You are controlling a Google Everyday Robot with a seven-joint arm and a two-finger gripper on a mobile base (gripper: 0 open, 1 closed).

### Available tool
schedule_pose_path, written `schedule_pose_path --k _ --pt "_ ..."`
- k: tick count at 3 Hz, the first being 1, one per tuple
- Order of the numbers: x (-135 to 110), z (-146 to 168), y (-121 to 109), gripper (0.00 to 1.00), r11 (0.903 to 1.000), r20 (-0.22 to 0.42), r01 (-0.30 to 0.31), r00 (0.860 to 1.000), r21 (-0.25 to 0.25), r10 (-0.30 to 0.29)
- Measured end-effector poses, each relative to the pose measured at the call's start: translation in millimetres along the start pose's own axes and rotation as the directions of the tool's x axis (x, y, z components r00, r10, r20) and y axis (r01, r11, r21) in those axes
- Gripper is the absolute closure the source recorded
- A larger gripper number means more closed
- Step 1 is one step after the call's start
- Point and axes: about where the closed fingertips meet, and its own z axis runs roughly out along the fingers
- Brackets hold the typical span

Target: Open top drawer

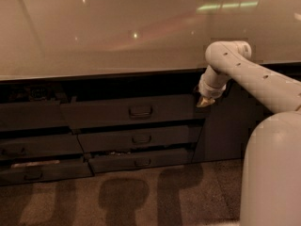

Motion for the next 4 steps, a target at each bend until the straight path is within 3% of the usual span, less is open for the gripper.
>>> schedule_pose_path --k 3,4 --pt "-1 -2 9 1.0 0.9999 0.004 0.011 1.0 -0.007 -0.011" --pt "4 -12 11 1.0 0.9994 -0.006 0.024 1.0 0.026 -0.024"
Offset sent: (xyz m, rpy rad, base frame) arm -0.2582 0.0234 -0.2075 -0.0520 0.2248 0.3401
